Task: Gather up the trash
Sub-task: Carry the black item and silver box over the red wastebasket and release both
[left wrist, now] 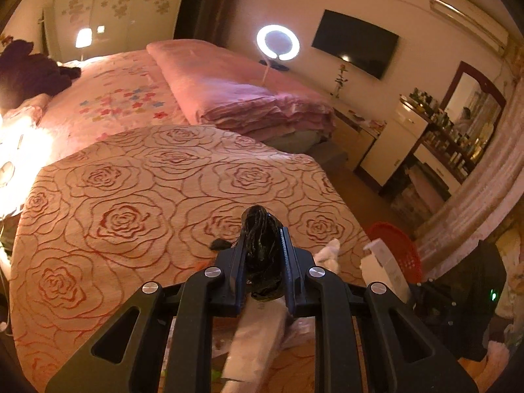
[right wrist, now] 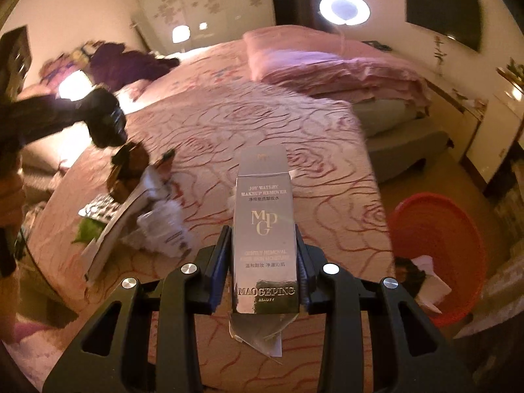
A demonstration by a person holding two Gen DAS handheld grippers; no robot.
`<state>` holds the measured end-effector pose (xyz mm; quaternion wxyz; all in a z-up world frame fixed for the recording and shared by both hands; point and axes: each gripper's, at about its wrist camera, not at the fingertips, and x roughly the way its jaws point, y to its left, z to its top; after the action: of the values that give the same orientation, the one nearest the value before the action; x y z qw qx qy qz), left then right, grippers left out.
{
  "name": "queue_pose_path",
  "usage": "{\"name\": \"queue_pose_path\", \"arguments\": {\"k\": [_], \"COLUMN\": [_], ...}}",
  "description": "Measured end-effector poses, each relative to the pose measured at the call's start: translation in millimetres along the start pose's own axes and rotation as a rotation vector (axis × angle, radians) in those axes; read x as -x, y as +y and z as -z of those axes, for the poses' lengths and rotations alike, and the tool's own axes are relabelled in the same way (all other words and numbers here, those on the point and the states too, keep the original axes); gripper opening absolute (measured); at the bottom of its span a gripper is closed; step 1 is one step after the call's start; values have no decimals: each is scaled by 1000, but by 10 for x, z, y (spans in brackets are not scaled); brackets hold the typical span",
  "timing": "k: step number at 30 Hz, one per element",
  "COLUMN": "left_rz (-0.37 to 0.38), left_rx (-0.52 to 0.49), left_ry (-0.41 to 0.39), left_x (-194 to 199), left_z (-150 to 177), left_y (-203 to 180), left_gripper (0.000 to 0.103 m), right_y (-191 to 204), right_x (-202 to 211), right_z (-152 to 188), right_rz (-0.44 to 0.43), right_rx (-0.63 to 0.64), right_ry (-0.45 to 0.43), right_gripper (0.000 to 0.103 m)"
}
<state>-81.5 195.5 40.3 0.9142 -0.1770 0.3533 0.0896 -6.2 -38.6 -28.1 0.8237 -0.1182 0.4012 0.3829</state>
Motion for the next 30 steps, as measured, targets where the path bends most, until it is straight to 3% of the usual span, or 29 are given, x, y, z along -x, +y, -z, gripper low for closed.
{"name": "queue_pose_path", "arguments": {"k": [30], "left_rz": [203], "left_rx": [-194], "left_ry": [86], "left_x": [-683], "left_z": [-81], "left_y": [-1409], "left_gripper": [17], "right_y": [-1163], "right_x": [526], "right_z": [89], "right_rz": [223], "right_rx": [-301], "right_ry": [-119], "right_gripper": [34]}}
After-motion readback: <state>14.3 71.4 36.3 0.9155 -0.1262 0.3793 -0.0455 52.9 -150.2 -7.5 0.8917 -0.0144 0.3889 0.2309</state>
